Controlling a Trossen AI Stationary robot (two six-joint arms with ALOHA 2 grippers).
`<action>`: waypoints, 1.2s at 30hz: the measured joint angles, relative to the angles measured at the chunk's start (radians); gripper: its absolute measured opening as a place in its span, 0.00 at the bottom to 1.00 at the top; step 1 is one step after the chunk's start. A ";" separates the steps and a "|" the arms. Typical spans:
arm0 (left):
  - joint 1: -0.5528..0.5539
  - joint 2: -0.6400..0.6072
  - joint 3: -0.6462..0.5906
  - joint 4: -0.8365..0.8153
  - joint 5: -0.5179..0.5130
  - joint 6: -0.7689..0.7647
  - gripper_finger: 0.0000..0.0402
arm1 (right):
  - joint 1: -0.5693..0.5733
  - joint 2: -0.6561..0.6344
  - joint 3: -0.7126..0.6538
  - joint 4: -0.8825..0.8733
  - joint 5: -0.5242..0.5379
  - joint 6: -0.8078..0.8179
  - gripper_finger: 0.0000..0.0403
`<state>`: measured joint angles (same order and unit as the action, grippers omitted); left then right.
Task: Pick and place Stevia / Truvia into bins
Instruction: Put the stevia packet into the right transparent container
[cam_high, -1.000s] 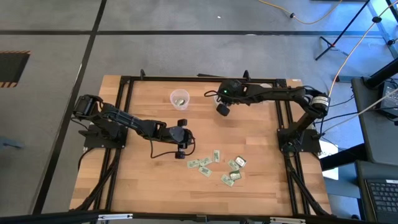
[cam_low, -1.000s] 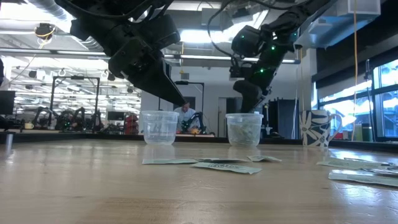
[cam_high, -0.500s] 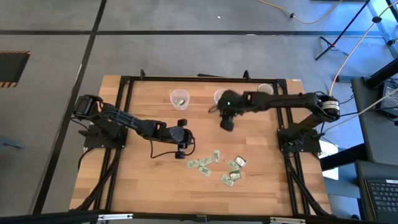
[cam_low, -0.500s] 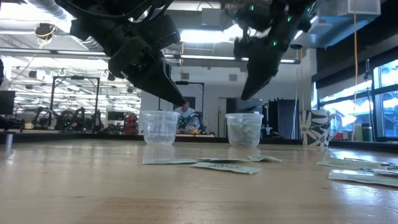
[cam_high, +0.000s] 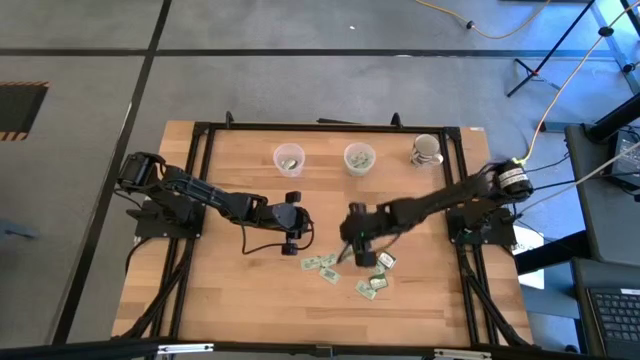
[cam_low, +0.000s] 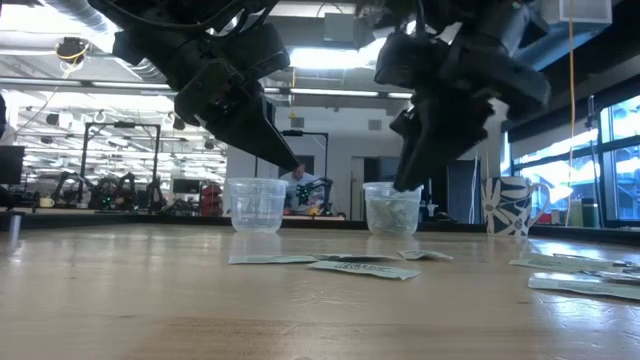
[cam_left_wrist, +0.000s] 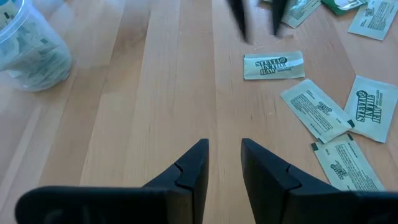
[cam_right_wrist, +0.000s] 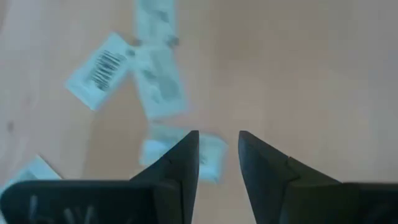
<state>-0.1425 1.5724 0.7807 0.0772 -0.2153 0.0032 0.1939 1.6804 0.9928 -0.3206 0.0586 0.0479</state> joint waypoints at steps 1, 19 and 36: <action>0.000 0.000 0.000 0.000 0.000 0.000 0.22 | 0.016 0.017 0.000 0.024 0.012 -0.001 0.29; 0.000 0.000 0.000 0.001 0.000 0.000 0.22 | 0.054 0.174 0.002 0.045 0.046 0.052 0.21; 0.000 0.000 0.000 0.001 0.000 0.000 0.22 | 0.053 0.148 0.009 -0.002 0.054 0.078 0.00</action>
<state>-0.1425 1.5725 0.7807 0.0780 -0.2153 0.0029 0.2470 1.8283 1.0019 -0.3231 0.1123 0.1261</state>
